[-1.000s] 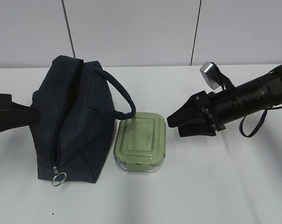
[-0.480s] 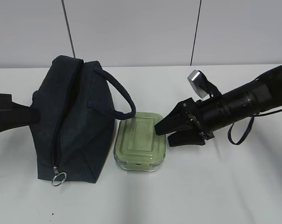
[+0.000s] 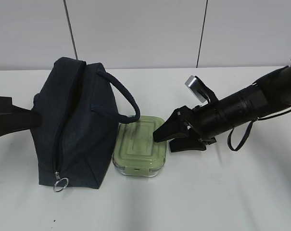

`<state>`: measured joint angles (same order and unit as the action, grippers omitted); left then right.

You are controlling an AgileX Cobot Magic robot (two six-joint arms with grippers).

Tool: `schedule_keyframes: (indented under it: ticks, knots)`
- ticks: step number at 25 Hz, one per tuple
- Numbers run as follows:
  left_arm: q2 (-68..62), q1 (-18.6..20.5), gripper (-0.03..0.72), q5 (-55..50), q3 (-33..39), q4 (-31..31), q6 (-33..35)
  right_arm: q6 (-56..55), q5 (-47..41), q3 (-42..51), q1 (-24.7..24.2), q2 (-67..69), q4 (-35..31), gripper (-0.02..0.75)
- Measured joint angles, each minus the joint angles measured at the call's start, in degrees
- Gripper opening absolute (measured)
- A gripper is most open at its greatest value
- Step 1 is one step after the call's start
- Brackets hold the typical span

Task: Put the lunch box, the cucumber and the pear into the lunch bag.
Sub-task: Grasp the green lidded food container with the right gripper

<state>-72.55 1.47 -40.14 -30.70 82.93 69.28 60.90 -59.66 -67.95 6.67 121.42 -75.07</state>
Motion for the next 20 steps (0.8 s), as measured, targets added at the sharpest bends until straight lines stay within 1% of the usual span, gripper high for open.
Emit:
schedule_keyframes:
  ticks: [8, 15, 18, 20]
  knots:
    - [0.00, 0.00, -0.015, -0.06, 0.00, 0.00, 0.00, -0.07, -1.13, 0.00, 0.46, 4.25, -4.30, 0.596]
    - [0.00, 0.00, -0.015, -0.42, 0.00, 0.00, 0.00, 0.40, -1.48, 0.00, 1.14, 5.17, -6.82, 0.594]
    - [0.00, 0.00, -0.015, -0.83, 0.00, 0.00, 0.00, 0.49, -1.48, 0.00, 1.14, 5.17, -7.57, 0.559]
    - [0.00, 0.00, -0.015, -0.96, 0.00, 0.00, 0.00, 0.53, -1.27, 0.00, 1.14, 5.17, -7.68, 0.502]
